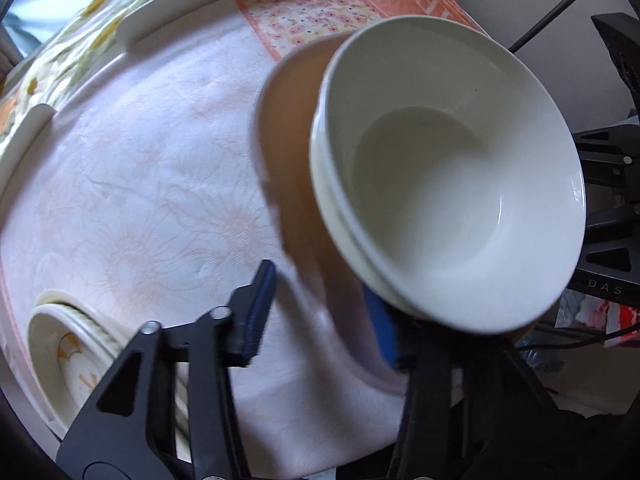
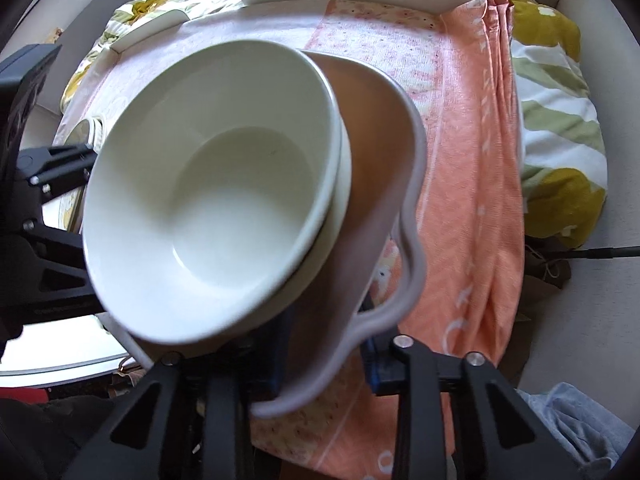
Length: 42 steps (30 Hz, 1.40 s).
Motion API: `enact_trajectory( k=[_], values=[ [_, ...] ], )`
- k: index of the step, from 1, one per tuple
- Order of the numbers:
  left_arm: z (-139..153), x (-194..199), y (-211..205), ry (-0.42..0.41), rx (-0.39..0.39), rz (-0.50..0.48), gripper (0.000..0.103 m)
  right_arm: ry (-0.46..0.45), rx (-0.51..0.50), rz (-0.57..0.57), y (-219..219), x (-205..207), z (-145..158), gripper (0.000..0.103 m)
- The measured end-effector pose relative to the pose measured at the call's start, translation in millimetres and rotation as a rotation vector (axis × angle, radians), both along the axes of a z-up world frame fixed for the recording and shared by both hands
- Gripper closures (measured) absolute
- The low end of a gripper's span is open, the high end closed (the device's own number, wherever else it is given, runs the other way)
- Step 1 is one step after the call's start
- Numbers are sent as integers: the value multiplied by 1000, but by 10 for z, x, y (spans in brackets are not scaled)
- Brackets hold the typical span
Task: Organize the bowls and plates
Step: 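Grasp the rim of the pink dish holding the bowls with both grippers, then lift the pink dish with both grippers and carry it over the plate stack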
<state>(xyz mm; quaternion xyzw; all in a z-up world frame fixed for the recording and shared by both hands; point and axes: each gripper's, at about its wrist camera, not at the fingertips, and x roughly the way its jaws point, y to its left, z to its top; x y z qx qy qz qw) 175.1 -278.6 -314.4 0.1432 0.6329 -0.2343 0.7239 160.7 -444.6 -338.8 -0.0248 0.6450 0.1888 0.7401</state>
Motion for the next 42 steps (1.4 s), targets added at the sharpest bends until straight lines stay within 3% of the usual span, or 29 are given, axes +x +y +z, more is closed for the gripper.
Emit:
enact_trajectory(
  k=[2, 4, 18, 25, 34, 42],
  values=[
    [3, -15, -37, -14, -33, -12, 82, -20, 8, 5, -7, 7, -1, 86],
    [9, -20, -69, -17, -50, -17, 90, -27, 37, -5, -22, 9, -6, 88],
    [143, -133, -87, -126, -25, -6, 91, -97, 28, 17, -4, -146, 97, 88],
    [538, -204, 91, -166, -38, 11, 91, -147, 9, 54, 90, -220, 435, 88],
    [1170, -309, 687, -242, -81, 53, 91, -237, -23, 98, 535, -293, 1094, 88],
    [1288, -463, 1606, -245, -69, 93, 91, -258, -1, 115, 1377, -382, 1289, 88]
  ],
)
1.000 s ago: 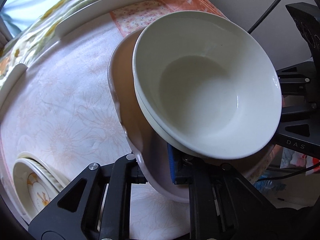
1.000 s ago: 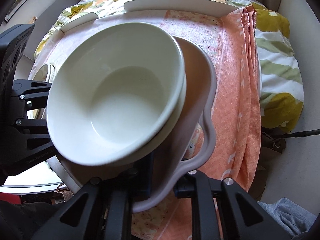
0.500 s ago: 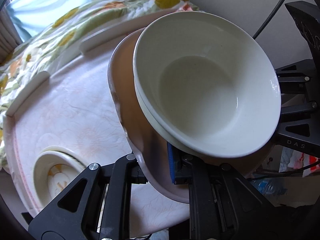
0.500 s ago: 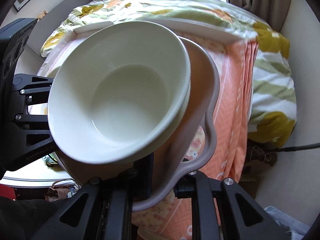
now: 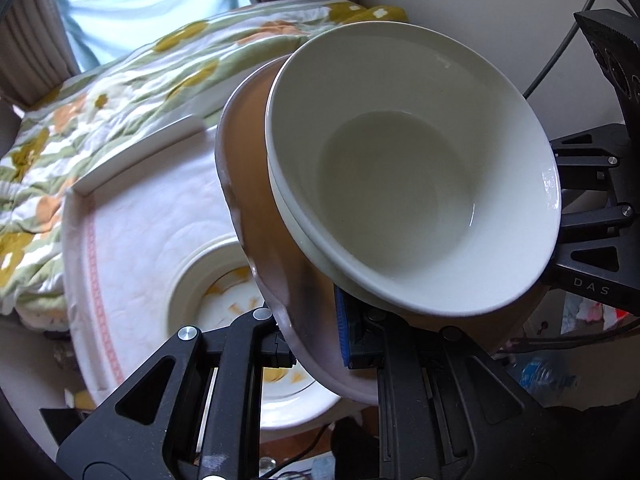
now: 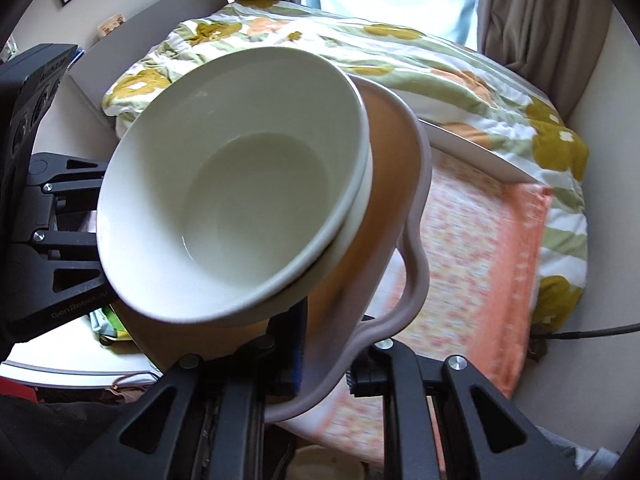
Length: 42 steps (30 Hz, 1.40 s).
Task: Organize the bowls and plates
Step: 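Lift the pink dish with both grippers and carry it over the plate stack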
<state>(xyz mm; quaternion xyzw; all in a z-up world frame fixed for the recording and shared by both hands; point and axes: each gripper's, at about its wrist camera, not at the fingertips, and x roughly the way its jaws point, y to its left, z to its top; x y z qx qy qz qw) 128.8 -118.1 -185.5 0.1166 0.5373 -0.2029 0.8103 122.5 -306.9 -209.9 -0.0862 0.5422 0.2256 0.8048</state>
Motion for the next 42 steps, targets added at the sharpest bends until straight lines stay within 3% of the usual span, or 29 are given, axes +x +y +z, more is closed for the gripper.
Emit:
enact_trajectory(
  k=[7, 14, 26, 42],
  values=[
    [-213, -127, 773, 51, 11, 37, 91, 22, 40, 17, 690, 1, -141, 88],
    [-540, -165, 1178, 98, 2, 46, 91, 54, 41, 12, 1171, -19, -403, 88],
    [-919, -27, 1211, 140, -8, 35, 92, 103, 34, -48, 1315, 33, -735, 88],
    [-941, -26, 1135, 85, 55, 29, 93, 130, 51, -121, 1233, 13, -860, 88]
  ],
)
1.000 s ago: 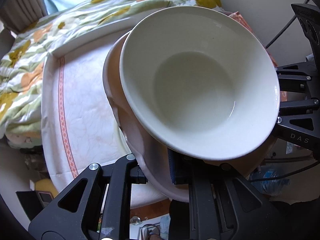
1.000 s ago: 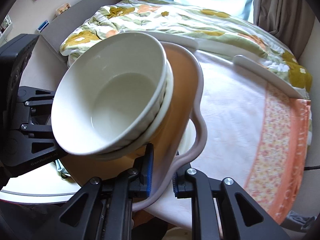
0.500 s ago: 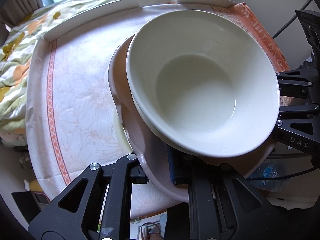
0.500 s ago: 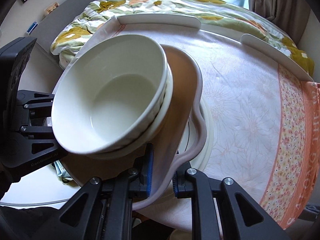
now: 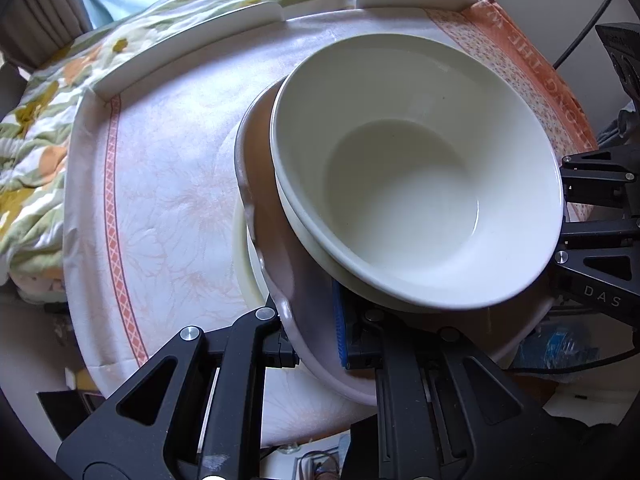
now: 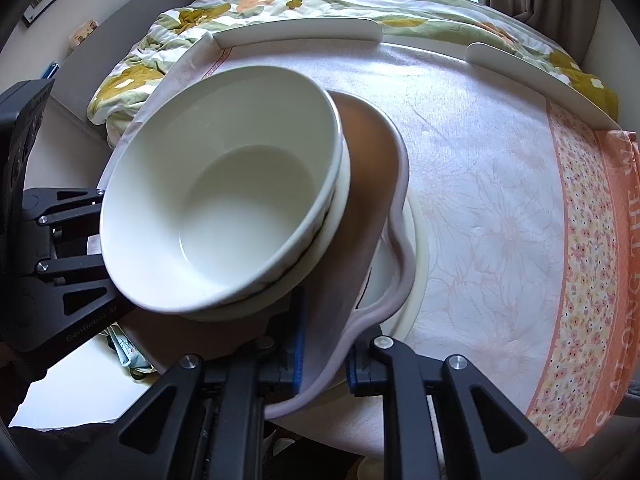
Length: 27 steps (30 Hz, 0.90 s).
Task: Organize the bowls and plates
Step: 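Lower the pink dish onto the duck plate with both grippers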
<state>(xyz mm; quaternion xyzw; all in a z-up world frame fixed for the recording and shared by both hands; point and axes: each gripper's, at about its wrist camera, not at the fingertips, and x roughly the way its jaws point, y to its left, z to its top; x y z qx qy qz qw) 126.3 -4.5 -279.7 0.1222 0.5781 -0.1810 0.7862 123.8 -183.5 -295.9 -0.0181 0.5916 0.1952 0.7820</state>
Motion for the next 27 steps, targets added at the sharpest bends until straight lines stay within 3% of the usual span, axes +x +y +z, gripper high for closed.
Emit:
enact_trajectory(
  k=[8, 20, 27],
  values=[
    [28, 2, -7, 2, 22, 9, 92, 2, -13, -11, 13, -9, 16, 88],
    [52, 49, 5, 117, 19, 33, 89, 46, -36, -85, -43, 1, 129, 88],
    [123, 29, 21, 124, 25, 20, 89, 49, -31, -92, -38, -5, 124, 88]
  ],
)
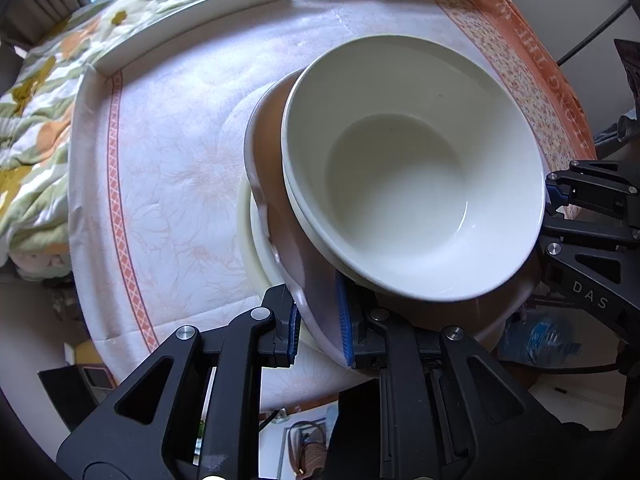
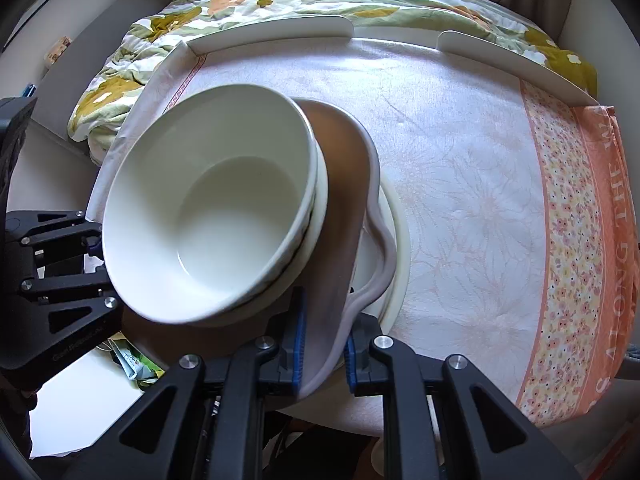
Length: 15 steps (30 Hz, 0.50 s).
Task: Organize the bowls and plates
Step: 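Lower the pink dish onto the duck plate with both grippers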
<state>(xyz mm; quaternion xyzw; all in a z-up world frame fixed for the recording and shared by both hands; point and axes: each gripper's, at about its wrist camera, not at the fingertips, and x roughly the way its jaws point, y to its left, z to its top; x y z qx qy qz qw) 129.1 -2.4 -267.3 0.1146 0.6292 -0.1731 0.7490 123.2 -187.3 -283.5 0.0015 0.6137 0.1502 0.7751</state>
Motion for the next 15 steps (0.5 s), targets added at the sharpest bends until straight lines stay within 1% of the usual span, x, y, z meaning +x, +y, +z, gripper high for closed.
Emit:
enact_trajectory(
  k=[3, 7, 12, 14, 15],
  values=[
    [48, -24, 6, -1, 9, 0, 88, 1, 2, -4, -3, 0, 2, 88],
    [180, -66, 41, -23, 10, -1, 88, 0, 6, -16, -39, -24, 46, 88],
    [420, -164, 97, -81, 7, 5, 87, -27, 15, -59, -110, -94, 190, 88],
    [525, -250, 118, -104, 15, 14, 87, -41, 20, -77, -139, -155, 266, 88],
    [589, -306, 141, -117, 7, 24, 87, -52, 26, -88, -164, -202, 327, 88]
  ],
)
